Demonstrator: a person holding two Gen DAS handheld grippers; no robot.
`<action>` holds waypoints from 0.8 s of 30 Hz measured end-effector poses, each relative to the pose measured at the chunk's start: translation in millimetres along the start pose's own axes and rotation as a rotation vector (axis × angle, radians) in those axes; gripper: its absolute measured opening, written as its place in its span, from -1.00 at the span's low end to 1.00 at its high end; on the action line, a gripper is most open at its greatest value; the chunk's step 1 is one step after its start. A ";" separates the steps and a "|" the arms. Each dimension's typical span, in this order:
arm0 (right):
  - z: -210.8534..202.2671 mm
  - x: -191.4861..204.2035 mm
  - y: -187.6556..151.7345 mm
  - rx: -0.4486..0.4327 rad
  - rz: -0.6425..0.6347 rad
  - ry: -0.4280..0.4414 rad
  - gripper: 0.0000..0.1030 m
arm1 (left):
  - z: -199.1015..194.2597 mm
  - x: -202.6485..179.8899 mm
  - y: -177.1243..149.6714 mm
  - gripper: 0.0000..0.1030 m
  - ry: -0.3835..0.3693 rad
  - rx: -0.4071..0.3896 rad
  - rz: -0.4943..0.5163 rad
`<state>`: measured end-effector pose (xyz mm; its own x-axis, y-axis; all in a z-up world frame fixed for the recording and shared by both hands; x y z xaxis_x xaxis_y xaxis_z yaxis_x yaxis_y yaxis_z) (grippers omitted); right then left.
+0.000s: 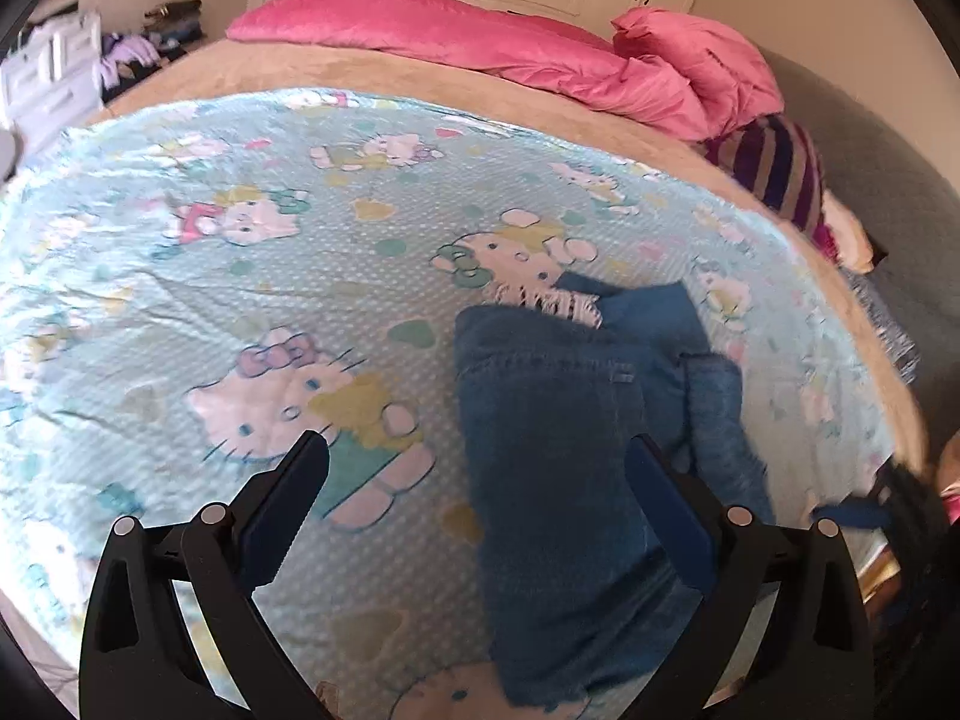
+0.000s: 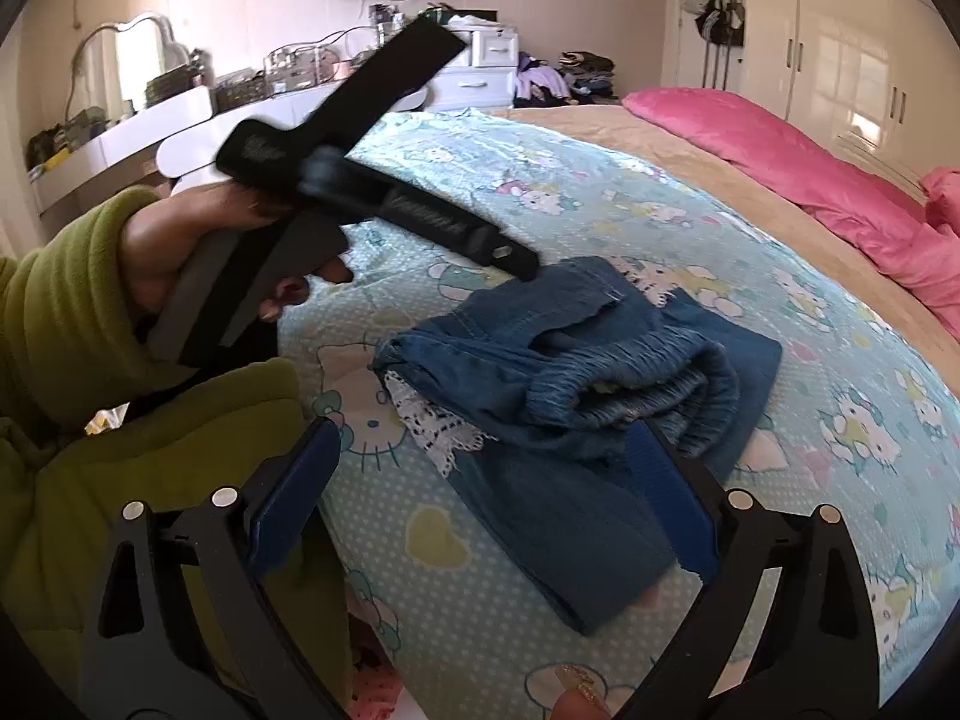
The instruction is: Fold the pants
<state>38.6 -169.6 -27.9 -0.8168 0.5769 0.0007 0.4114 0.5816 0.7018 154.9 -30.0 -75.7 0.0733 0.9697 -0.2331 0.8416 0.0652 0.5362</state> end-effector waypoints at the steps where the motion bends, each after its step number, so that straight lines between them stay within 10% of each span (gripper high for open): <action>1: 2.3 2.5 1.6 0.004 -0.017 0.002 0.62 | 5.4 1.6 3.0 0.91 -0.018 0.010 -0.017; 10: 38.7 21.3 14.1 0.077 -0.227 -0.007 0.15 | 35.5 -6.8 10.7 0.86 -0.088 0.044 -0.013; 13: 54.4 28.4 14.9 0.104 -0.327 -0.039 -0.01 | 45.9 -11.2 7.7 0.34 -0.098 0.069 0.005; 15: 64.2 31.7 11.2 0.135 -0.341 -0.004 -0.80 | 51.1 -11.5 5.4 0.34 -0.090 0.078 0.006; 16: 64.5 32.5 9.0 0.146 -0.328 0.021 -0.87 | 52.5 -11.9 4.3 0.34 -0.088 0.078 0.012; 24: 53.7 33.9 -23.8 0.166 -0.257 0.094 -0.93 | 56.3 -12.4 2.5 0.40 -0.096 0.067 0.016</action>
<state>22.9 -133.0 -82.8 -0.9334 0.3474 -0.0901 0.2405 0.7918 0.5615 186.3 -55.1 -117.1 0.1350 0.9433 -0.3034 0.8734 0.0312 0.4859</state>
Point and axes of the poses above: each gripper's, at about its wrist camera, not at the fingertips, and z roughly the way its jaws point, x to its left, y to its top, the point moved 10 cm from there along z, roughly the way its jaws point, and after that the axes turned 3 degrees about x, right-handed, at the moved point
